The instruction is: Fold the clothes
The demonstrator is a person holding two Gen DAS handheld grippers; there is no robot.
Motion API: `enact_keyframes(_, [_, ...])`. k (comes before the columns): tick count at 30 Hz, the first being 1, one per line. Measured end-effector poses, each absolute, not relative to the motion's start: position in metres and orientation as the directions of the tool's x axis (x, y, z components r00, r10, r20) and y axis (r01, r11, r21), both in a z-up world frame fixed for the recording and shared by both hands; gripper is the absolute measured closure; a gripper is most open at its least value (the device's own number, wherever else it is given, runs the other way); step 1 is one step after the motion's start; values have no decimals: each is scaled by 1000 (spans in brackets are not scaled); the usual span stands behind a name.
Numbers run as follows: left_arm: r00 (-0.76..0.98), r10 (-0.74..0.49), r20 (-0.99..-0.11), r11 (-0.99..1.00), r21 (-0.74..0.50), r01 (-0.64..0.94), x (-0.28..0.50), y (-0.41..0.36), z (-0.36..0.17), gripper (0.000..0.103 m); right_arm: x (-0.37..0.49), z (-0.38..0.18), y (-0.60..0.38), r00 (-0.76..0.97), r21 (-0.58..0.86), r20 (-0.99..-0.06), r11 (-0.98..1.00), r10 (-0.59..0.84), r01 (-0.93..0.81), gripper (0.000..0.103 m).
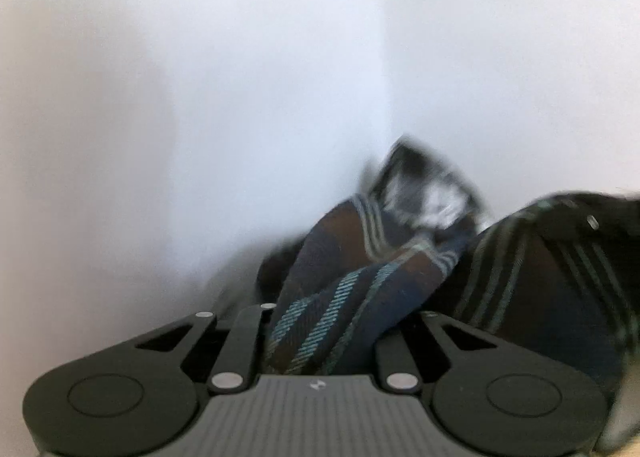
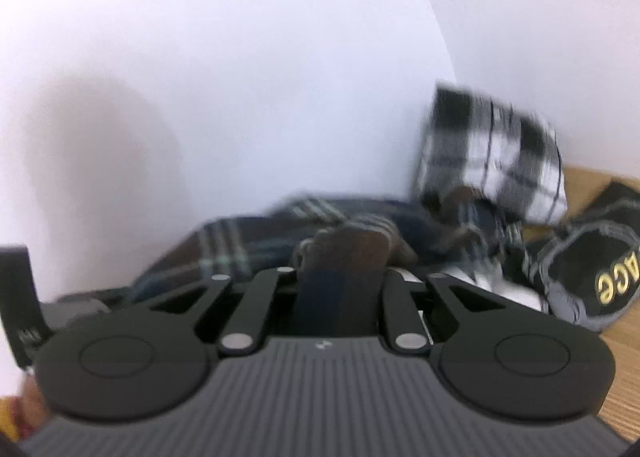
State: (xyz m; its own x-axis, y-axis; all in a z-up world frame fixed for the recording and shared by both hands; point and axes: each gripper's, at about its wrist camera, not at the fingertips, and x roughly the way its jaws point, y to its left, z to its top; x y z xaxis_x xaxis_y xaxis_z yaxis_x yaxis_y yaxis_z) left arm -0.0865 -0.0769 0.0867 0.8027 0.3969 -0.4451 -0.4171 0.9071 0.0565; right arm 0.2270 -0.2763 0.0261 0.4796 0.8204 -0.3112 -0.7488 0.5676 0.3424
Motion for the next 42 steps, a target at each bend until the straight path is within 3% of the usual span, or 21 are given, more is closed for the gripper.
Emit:
enact_keyframes(3, [863,293,-412,949,18,-314,-103,-106,113,88,202,55,-315,493,353,-245,550,835,-757,89])
enact_keyframes(8, [906,97,-412,991,-44,-127,-130,-171,129,88,162,70,-396,538,429,-240,585,808,-688,89])
enact_keyframes(14, [828,-183,-529,983,-114,145,-140,-263,92,86,68,83,-495,679,476,-249,698,691,-535,89])
enact_keyframes(17, [695,-276,-664,959,-148,240,-119,-307,33,76,35,69,-554,738,426,-356,802,574,-419,89])
enact_keyframes(20, [536,-322,-781,941,-200,274,-123,-336,-14,75,31,28,-599,696,294,-609,923,380,-247,84])
enact_keyframes(22, [474,-322,-820,937,-204,285,-129,-330,-48,75,29,-12,-622,584,235,-767,963,266,-131,84])
enact_keyframes(23, [461,-313,-831,938,-194,287,-133,-328,-59,74,21,-26,-626,538,249,-799,962,268,-110,84])
enact_keyframes(25, [485,-270,-832,949,-144,281,-146,-324,-64,67,7,-38,-632,514,278,-811,957,280,-83,67])
enact_keyframes(30, [567,-144,-811,978,-29,207,-185,-294,-69,48,-23,-14,-666,580,349,-717,920,386,-179,57])
enact_keyframes(32, [598,-88,-797,990,-1,143,-215,-333,-38,36,-33,7,-679,624,325,-677,919,390,-221,51])
enact_keyframes(33, [609,-81,-789,989,12,147,-222,-332,-22,34,-27,15,-675,643,303,-661,922,386,-242,39])
enact_keyframes(35, [637,-54,-769,988,49,144,-233,-334,-2,26,-6,28,-658,678,257,-630,925,380,-280,30])
enact_keyframes(39, [690,-42,-722,991,57,119,-242,-352,17,22,36,34,-597,671,220,-602,898,433,-382,30])
enact_keyframes(42, [723,-71,-687,994,16,112,-226,-330,15,10,64,25,-534,618,234,-642,883,454,-407,30])
